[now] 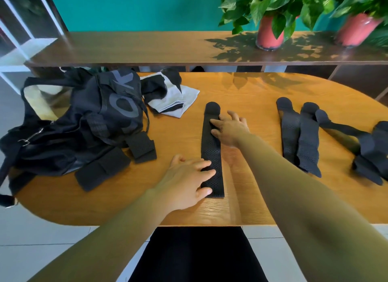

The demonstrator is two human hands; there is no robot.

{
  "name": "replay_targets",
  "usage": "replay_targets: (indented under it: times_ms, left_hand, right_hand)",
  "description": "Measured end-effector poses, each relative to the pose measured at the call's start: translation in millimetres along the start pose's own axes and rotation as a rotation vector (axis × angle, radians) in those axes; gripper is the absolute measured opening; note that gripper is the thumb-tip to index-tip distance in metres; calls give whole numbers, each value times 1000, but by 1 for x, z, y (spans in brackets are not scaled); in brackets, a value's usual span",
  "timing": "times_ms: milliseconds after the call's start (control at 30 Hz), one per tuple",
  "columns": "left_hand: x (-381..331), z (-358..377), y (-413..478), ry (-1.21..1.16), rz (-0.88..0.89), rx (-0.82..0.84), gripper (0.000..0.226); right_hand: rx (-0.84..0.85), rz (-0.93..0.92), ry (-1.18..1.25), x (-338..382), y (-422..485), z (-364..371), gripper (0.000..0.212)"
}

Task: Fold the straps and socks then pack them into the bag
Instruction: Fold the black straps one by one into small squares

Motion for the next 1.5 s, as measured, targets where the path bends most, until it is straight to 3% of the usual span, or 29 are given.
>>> replay_targets:
  times_ms: [200, 333, 400, 500, 700, 900, 1100, 1233, 1500]
  left_hand:
    - [5, 1, -3, -82, -51, -50, 50]
    - [13, -12, -9, -237, -115, -234, 46]
    - [16, -19, -14, -286, -140, -293, 56]
    - [11, -16, -19, -288, -115, -239, 70]
    - [12, 0, -22, -286, -174, -210, 70]
    - [20, -3, -21, -458, -398, -384, 52]
    - [27, -4, -14, -401, -572, -520, 52]
    - [28, -7, -9, -318, -579, -533, 47]
    - [26, -4, -2, -258, -547, -486, 45]
  right_hand:
    - [-369, -36, 406, 2, -37, -49, 37]
    - [-471, -124, 535, 9, -86, -63, 34]
    - [-467, -116, 593, 8, -109, -60, 36]
    - [-338, -104, 661, 8, -134, -39, 48]
    - [-89, 14, 678, 5, -157, 13, 69]
    - [-302, 148, 733, 0, -152, 13, 41]
    - [-463, 383, 735, -4, -142, 18, 23]
    - [-456, 460, 709, -2, -137, 18, 18]
    - [-506, 410, 557, 7, -139, 2, 18]
Point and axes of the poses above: each hand's wrist, its own y-axis towards the middle knuckle, its own z-axis out of the palm, x = y × z, the point moved 8 cm from there along y, towards the middle knuckle, and after that the axes turned 9 degrees about -x, right-handed, at the moved point
